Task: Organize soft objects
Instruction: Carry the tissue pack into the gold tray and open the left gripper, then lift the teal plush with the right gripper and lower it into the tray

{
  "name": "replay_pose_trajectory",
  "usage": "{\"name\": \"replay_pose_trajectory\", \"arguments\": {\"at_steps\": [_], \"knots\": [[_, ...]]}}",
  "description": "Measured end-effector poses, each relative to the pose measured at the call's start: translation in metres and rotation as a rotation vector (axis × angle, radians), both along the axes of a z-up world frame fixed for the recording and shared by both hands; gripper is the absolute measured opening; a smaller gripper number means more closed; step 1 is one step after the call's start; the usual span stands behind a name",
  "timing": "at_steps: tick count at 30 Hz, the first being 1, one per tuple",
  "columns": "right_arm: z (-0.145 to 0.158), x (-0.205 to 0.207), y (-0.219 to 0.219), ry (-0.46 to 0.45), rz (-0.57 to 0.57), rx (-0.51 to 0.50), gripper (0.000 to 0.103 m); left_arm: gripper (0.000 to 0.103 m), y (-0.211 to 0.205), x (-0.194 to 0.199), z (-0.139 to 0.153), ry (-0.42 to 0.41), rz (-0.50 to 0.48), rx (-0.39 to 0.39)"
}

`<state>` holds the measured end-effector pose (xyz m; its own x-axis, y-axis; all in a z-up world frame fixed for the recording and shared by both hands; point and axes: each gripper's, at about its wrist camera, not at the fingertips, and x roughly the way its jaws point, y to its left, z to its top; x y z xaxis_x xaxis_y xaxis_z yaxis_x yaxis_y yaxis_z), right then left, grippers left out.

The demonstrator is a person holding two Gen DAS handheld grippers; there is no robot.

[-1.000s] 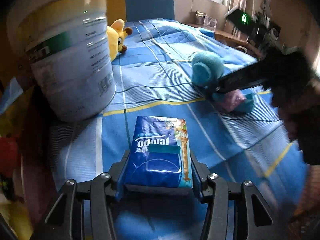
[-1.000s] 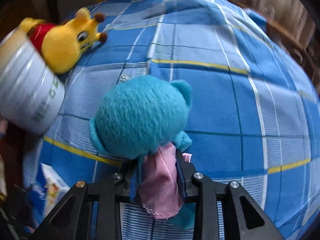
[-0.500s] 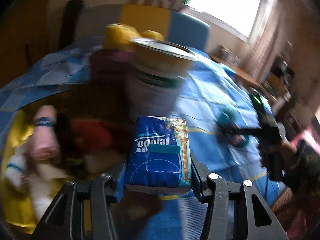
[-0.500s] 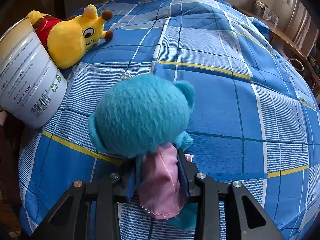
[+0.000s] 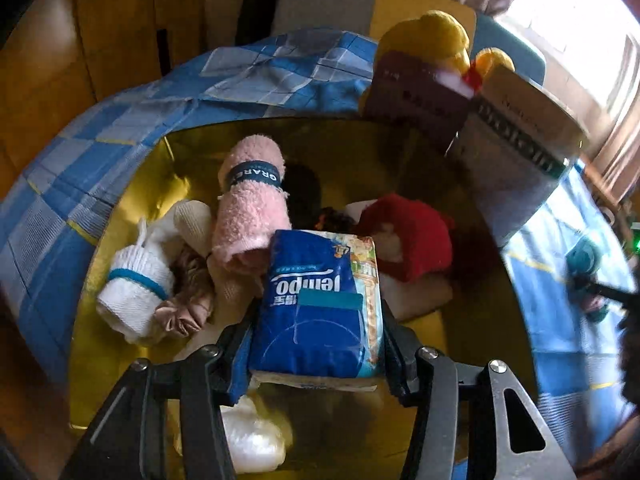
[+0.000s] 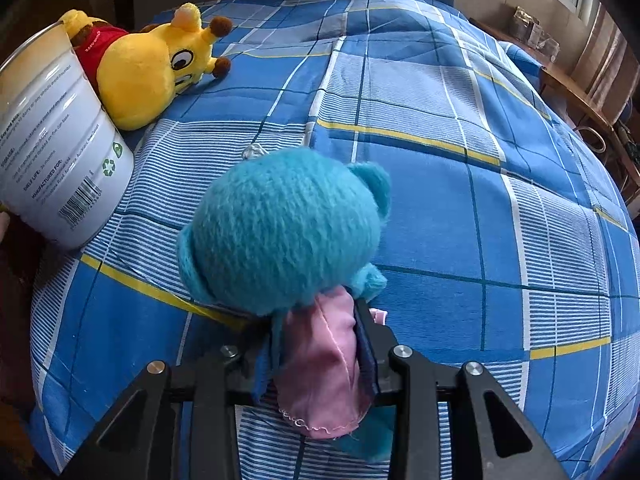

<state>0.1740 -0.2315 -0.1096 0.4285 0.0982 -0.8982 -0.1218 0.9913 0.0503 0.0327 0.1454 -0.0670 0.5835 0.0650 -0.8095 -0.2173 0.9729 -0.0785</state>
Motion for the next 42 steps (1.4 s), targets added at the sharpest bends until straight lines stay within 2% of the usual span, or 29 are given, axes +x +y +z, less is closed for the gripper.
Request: {"name": "replay_pose_trajectory", "arguments": {"at_steps": [3, 6, 10, 11, 18, 27, 34, 37, 42], "knots": [[0.000, 0.002, -0.002, 0.012, -0.012, 0.012, 0.036, 0.056, -0.004, -0.001, -0.004, 0.006, -0.018, 0.024], [0.000, 0.003, -0.003, 0.014, -0.016, 0.016, 0.036, 0.056, -0.002, -0.003, -0.008, 0.024, -0.027, 0.010], [0.000, 0.003, -0.002, 0.005, -0.007, 0.005, 0.036, 0.070, -0.004, -0.007, -0.007, 0.012, -0.036, 0.025], [0.000, 0.003, -0.002, 0.003, -0.005, 0.002, 0.036, 0.070, -0.005, -0.008, -0.006, 0.004, -0.036, 0.032], [0.000, 0.000, -0.005, 0.004, -0.021, 0.023, 0.036, 0.070, -0.009, -0.022, 0.016, -0.073, -0.052, 0.065], [0.000, -0.003, 0.002, -0.016, -0.013, -0.022, 0.036, 0.071, -0.006, -0.032, 0.040, -0.140, -0.073, 0.072], [0.002, -0.002, 0.000, -0.002, -0.056, -0.002, 0.036, 0.073, 0.004, -0.038, 0.045, -0.150, -0.057, 0.062], [0.006, 0.002, 0.003, 0.018, -0.077, -0.024, 0.036, 0.073, 0.009, -0.039, 0.045, -0.155, -0.053, 0.042], [0.020, 0.029, 0.007, 0.048, -0.142, -0.054, 0.033, 0.073, 0.014, -0.042, 0.046, -0.167, -0.062, 0.039]]}}
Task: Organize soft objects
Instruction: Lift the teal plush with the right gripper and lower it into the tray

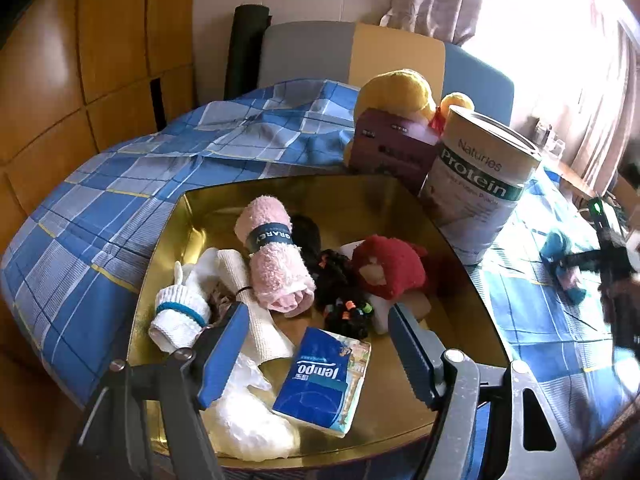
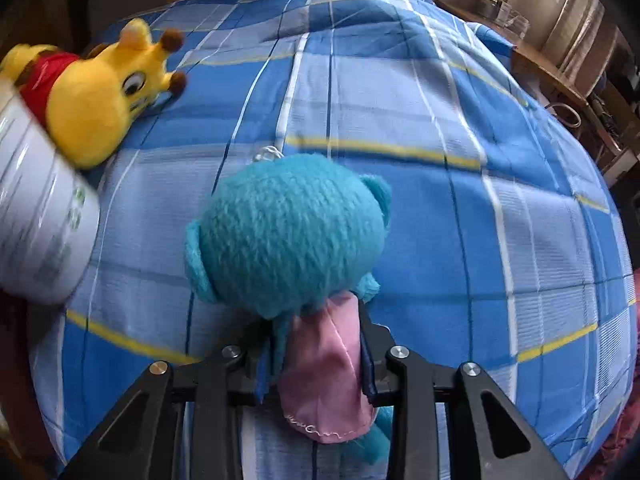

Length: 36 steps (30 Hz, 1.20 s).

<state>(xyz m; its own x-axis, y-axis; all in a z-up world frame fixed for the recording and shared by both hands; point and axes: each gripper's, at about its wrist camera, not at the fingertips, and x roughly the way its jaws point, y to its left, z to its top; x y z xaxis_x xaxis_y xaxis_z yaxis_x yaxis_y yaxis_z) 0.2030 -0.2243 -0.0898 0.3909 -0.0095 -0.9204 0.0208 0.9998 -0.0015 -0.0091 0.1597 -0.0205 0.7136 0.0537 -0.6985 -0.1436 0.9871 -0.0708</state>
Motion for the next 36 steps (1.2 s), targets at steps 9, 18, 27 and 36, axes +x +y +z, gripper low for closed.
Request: {"name": "replay_pose_trajectory", "arguments": {"at_steps": [9, 18, 27, 36], "knots": [[0.085, 0.081, 0.047, -0.106, 0.004, -0.057, 0.032, 0.073, 0.006, -0.003, -0.001, 0.003, -0.016, -0.009], [0.166, 0.139, 0.160, -0.242, 0.183, -0.111, 0.032, 0.073, 0.011, -0.003, -0.003, 0.011, -0.029, -0.029], [0.217, 0.090, 0.299, -0.371, 0.595, 0.063, 0.032, 0.073, 0.016, -0.005, -0.002, 0.005, -0.014, -0.037], [0.177, -0.013, 0.350, -0.226, 0.824, 0.166, 0.032, 0.073, 0.030, -0.020, 0.005, -0.016, 0.056, -0.023]]}}
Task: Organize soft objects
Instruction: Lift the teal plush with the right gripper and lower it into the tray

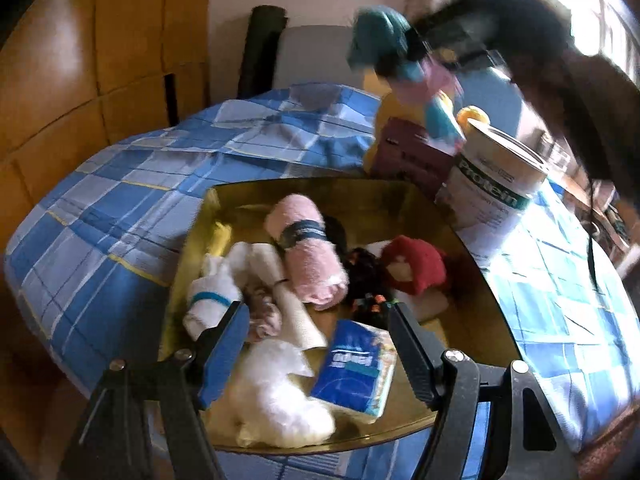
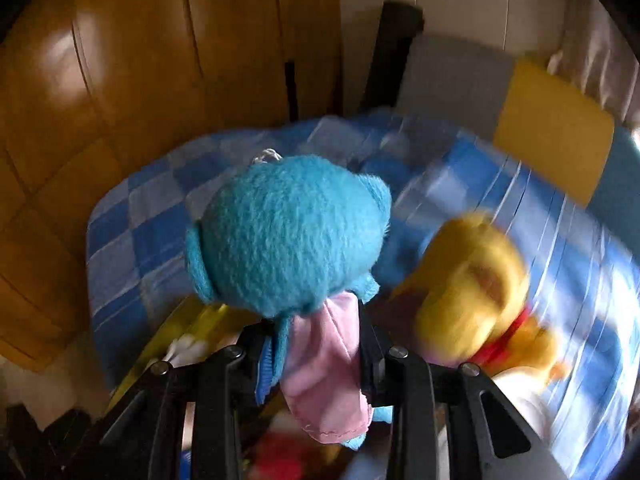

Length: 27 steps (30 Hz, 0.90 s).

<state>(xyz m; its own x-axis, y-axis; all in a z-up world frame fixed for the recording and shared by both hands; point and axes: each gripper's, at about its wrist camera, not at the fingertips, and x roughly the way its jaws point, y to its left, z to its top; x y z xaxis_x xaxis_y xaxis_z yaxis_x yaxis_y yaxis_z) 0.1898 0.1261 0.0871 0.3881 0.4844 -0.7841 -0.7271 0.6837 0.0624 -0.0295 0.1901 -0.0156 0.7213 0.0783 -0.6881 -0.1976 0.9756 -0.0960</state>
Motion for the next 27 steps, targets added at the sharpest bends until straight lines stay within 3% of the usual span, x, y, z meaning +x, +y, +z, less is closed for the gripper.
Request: {"name": "replay_pose_trajectory", "arguments": {"at_steps": [3, 7, 10, 13, 19, 27], "knots": [[-0.032, -0.027, -0.007, 0.110, -0.029, 0.030, 0.032, 0.075, 0.009, -0.004, 0.002, -0.002, 0.050, 0.012], [-0.073, -0.051, -0.018, 0.173, -0.090, 0.007, 0.032, 0.078, 0.020, -0.009, 0.006, -0.009, 0.107, 0.009], [-0.094, -0.071, -0.030, 0.163, -0.125, -0.011, 0.032, 0.084, 0.024, -0.015, 0.008, -0.020, 0.132, 0.019], [-0.106, -0.088, -0.042, 0.180, -0.146, 0.009, 0.032, 0.084, 0.026, -0.016, 0.006, -0.013, 0.143, 0.028], [-0.125, -0.118, -0.039, 0.137, -0.196, -0.059, 0.035, 0.084, 0.024, -0.017, 0.004, -0.006, 0.159, 0.032], [-0.135, -0.132, -0.050, 0.073, -0.249, -0.069, 0.041, 0.098, 0.019, -0.016, 0.005, -0.008, 0.165, 0.037]]}}
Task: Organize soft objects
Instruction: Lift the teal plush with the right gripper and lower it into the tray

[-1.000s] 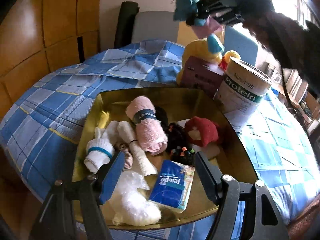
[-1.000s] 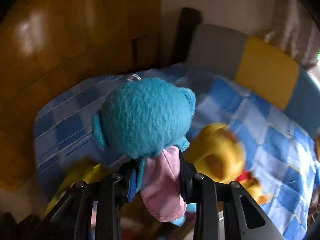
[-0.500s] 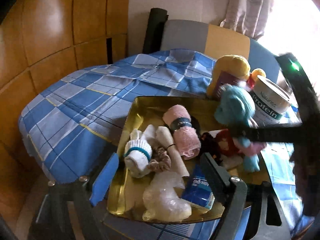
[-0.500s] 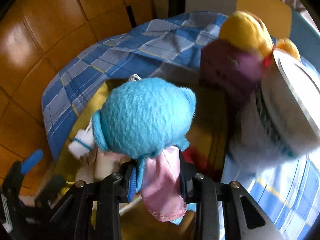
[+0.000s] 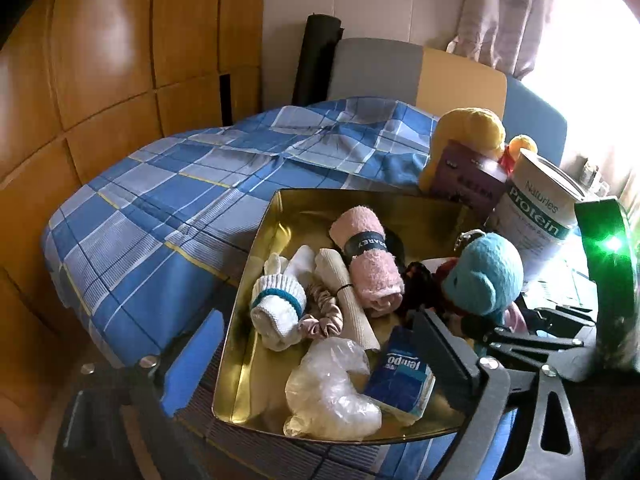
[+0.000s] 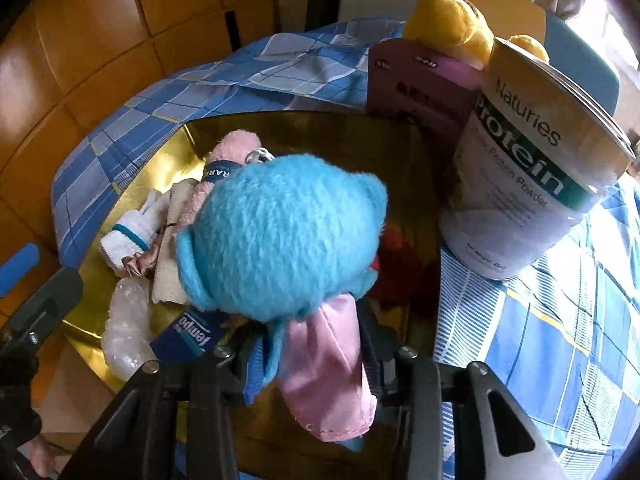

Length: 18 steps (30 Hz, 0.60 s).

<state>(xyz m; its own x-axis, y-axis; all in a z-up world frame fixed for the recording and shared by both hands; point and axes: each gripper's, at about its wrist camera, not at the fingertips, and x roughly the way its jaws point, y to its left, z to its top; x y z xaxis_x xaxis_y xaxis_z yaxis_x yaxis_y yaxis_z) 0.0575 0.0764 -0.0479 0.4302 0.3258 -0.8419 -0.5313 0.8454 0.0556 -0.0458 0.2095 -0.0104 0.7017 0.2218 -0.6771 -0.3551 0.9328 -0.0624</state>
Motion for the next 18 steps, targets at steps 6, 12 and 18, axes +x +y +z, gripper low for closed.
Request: {"name": "replay_pose_trajectory", "arguments": {"at_steps": [6, 12, 18], "knots": [[-0.002, -0.009, -0.004, -0.029, -0.017, 0.002, 0.054, 0.102, -0.002, 0.001, -0.001, 0.004, -0.004, 0.007], [0.009, -0.026, -0.022, -0.071, -0.042, 0.088, 0.062, 0.103, -0.008, -0.001, 0.001, 0.001, -0.012, 0.022], [0.028, -0.047, -0.038, -0.151, -0.093, 0.154, 0.064, 0.103, -0.014, -0.003, 0.006, -0.009, 0.001, 0.049]]}}
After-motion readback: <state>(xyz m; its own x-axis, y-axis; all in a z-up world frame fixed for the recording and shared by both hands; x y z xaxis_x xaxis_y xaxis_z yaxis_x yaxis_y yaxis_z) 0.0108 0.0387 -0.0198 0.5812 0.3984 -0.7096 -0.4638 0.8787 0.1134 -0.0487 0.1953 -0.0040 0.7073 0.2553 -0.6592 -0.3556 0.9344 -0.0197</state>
